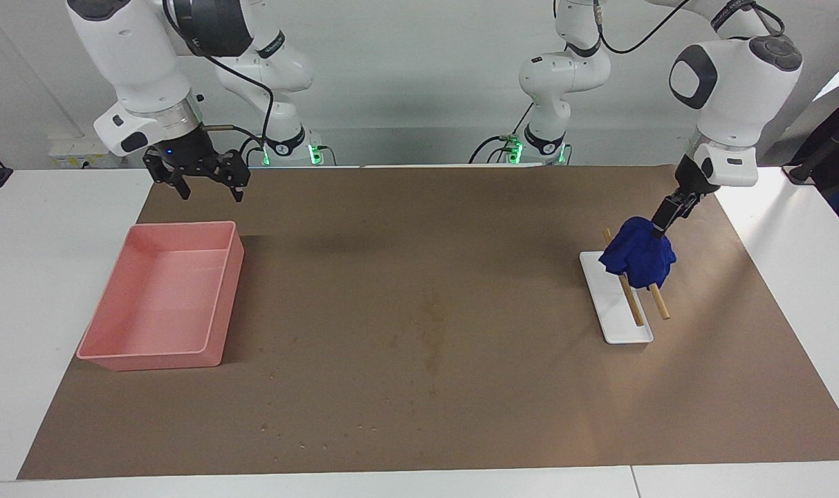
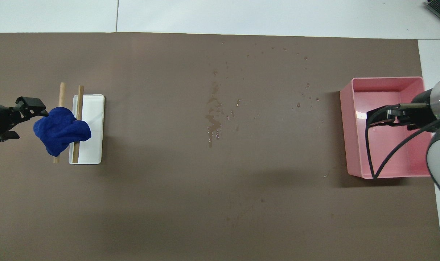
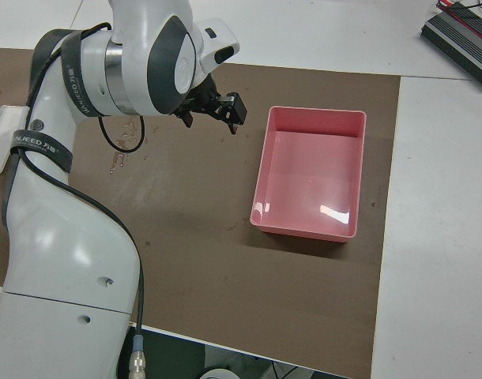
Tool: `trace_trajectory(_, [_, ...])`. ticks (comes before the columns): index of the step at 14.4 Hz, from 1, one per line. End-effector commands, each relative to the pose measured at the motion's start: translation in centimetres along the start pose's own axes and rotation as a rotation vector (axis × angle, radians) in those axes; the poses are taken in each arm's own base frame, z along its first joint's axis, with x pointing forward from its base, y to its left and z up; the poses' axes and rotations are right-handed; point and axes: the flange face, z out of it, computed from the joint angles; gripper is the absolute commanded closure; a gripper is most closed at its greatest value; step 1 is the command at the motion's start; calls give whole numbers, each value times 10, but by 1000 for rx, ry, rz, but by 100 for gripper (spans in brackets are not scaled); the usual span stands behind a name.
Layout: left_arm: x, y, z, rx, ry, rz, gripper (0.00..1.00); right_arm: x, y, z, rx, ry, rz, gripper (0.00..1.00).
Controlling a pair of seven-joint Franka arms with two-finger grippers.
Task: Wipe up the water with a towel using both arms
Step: 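Grasp the blue cloth above the white tray with the left gripper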
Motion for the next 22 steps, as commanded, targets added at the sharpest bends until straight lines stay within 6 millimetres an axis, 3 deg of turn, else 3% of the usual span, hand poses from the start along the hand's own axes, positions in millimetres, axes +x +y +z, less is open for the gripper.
trace_trajectory(1, [-3, -23, 23, -7, 10, -139, 0, -4, 4, -4, 2, -12, -13, 0])
trace_trajectory(4, [0, -27, 62, -5, -8, -292, 0, -7, 7, -4, 0, -31, -13, 0])
trace_trajectory(7, [-6, -17, 69, -17, 0, -428, 0, -7, 8, -3, 0, -29, -6, 0])
trace_trajectory(10, [-6, -12, 69, -30, -6, -455, 3, -8, 6, -3, 0, -29, -9, 0])
trace_trajectory(11, [-5, -11, 70, -41, -18, -470, 16, -7, 6, -5, 1, -23, -7, 0])
trace_trajectory(14, [-6, -7, 72, -43, -32, -471, 96, -4, 4, -6, 1, -9, 9, 0])
trace_trajectory(15, [-6, -5, 70, -48, -44, -476, 100, -3, 2, -6, 1, -8, 23, 0])
trace_trajectory(18, [-10, 10, 66, -42, -67, -456, 100, -2, -7, -8, 5, 12, 45, 0])
trace_trajectory(22, [1, 32, 29, -99, -218, -549, 100, 0, -15, -9, 51, 18, 77, 0])
